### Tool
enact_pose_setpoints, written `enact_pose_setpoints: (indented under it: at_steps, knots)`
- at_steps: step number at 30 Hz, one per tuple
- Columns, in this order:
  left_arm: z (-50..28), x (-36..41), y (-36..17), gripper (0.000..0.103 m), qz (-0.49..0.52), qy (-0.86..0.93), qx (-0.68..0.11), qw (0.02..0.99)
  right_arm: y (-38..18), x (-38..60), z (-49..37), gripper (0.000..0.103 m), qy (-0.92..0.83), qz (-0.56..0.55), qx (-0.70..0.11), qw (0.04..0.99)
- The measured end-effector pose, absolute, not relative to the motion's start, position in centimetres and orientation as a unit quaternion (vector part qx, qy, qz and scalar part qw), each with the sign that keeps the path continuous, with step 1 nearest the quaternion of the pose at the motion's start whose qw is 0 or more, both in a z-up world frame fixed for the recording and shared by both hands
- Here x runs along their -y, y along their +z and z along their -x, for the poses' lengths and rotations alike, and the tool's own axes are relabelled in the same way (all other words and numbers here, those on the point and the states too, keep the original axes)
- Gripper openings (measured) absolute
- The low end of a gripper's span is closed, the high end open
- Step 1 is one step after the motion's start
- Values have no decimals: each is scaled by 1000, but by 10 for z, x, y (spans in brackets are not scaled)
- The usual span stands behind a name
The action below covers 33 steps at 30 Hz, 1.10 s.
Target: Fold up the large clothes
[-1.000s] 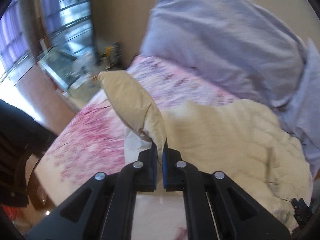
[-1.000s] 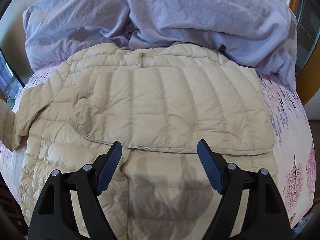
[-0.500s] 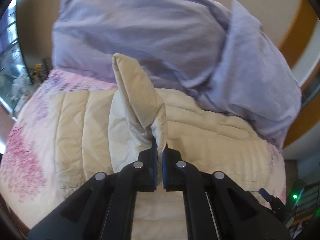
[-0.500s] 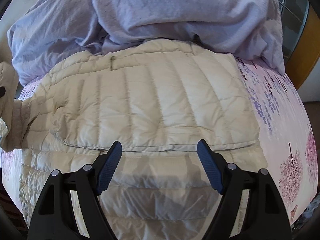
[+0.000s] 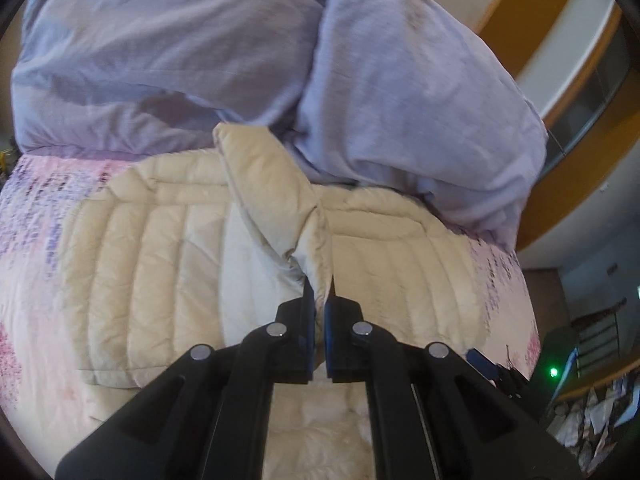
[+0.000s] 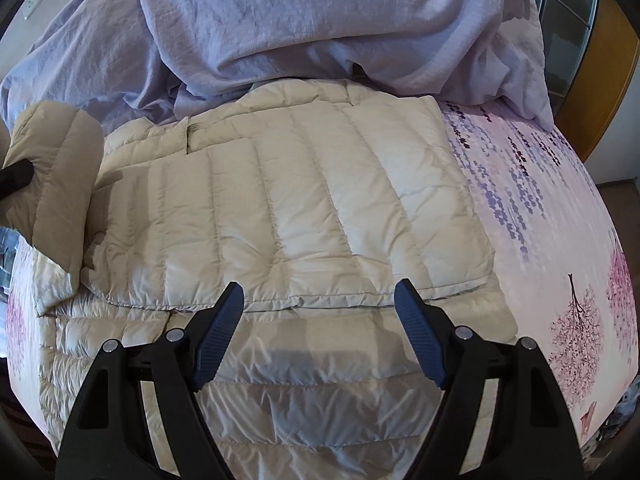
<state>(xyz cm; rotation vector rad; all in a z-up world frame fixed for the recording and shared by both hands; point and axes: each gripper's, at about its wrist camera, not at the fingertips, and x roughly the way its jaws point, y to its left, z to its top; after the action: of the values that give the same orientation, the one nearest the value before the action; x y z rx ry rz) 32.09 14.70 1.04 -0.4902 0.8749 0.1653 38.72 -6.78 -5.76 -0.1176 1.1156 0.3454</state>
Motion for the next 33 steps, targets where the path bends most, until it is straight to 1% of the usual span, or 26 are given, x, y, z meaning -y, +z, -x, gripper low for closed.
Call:
enact_pose_setpoints:
  at_steps: [2, 5, 6, 7, 8, 9, 16, 19, 21, 24, 26, 30, 31, 32, 33]
  knots:
    - [-323, -141, 9, 5, 234, 69, -423, 872, -59, 66, -388, 79, 164, 55, -527, 832]
    - [-324, -136, 7, 9, 232, 60, -430, 870, -58, 63, -390, 79, 167, 55, -526, 832]
    - [-324, -136, 6, 17, 231, 60, -432, 870, -58, 61, -390, 79, 169, 54, -525, 833]
    - [-323, -137, 6, 22, 230, 60, -433, 869, -57, 60, -391, 79, 170, 53, -524, 833]
    - [-323, -139, 6, 31, 228, 64, -433, 870, -57, 57, -391, 79, 173, 53, -523, 833]
    - [-322, -141, 7, 34, 224, 68, -433, 870, -56, 54, -392, 79, 175, 53, -522, 833]
    - [-315, -160, 1, 35, 206, 99, -443, 867, -51, 35, -394, 79, 198, 41, -520, 830]
    - [-313, -168, -4, 35, 198, 115, -450, 864, -49, 25, -400, 77, 216, 23, -524, 824]
    - [-311, -175, -9, 35, 191, 129, -455, 860, -49, 17, -405, 74, 231, 2, -530, 816]
    - [-307, -184, -17, 35, 185, 144, -464, 855, -50, 4, -414, 66, 247, -21, -543, 803]
    - [-305, -190, -23, 35, 180, 155, -470, 850, -54, -6, -420, 59, 252, -33, -553, 793]
    - [-300, -202, -33, 35, 174, 171, -480, 843, -63, -20, -430, 53, 252, -46, -575, 777]
    - [-298, -205, -36, 35, 174, 175, -482, 840, -65, -23, -431, 48, 251, -45, -579, 775]
    - [-297, -208, -38, 35, 174, 178, -484, 839, -69, -26, -432, 38, 251, -43, -584, 771]
    - [-296, -210, -39, 36, 176, 181, -486, 837, -71, -28, -432, 32, 253, -41, -586, 769]
